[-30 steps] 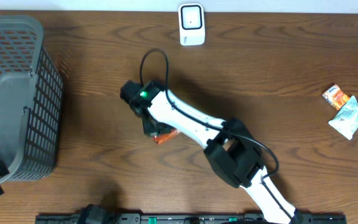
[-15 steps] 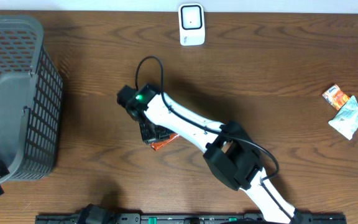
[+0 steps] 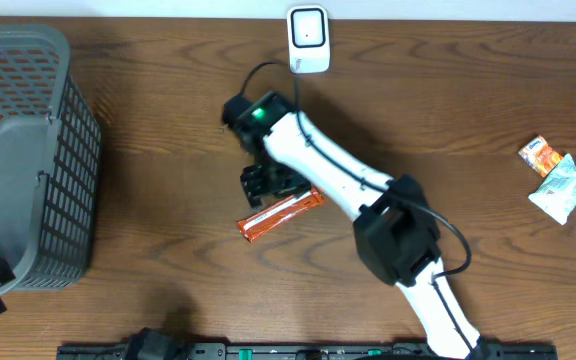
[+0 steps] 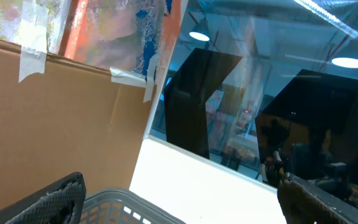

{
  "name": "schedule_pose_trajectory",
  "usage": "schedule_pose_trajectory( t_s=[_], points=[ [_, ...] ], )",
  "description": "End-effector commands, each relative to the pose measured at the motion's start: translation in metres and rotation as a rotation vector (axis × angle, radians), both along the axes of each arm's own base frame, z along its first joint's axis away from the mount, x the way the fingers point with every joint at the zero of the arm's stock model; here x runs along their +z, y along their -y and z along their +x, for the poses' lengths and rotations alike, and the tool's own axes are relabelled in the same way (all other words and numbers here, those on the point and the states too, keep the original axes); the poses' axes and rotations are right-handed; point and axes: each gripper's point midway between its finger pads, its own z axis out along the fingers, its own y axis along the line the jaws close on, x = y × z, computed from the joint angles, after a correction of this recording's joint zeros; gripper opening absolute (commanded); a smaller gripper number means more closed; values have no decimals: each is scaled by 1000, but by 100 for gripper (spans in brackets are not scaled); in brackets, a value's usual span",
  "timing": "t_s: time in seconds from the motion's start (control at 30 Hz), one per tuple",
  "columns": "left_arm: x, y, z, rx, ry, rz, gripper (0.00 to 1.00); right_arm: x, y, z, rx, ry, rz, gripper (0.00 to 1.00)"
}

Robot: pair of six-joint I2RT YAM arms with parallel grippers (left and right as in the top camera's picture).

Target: Scan the item barcode

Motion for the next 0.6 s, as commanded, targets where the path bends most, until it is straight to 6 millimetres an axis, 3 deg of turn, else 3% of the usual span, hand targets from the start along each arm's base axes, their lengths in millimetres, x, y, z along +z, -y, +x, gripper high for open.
schedule_pose_trajectory(
  t_s=[0.0,0.07,0.13,0.2,0.23,0.3,0.4,0.57],
  points=[
    [-1,-2,-3,7,8,-13,98,17,2,11,-90,-59,122,77],
    [-1,-2,-3,7,8,-13,98,23,-2,12,22,-96,244,75],
    [-1,-2,-3,7,8,-13,98,26,3,9,300,-78,340,83],
    [-1,-2,-3,7,8,-13,98,24,23,4,621,-62,344,92],
    [-1,-2,-3,7,8,-13,98,21,31,7,701,-46,319,99],
    [-1,-2,-3,7,8,-13,98,16,38,22,788,12,266,99],
    [-1,-2,-3,7,8,-13,98,16,39,23,810,16,266,99],
    [-1,-2,-3,7,8,-13,98,-1,29,23,1050,48,335,99]
  ],
)
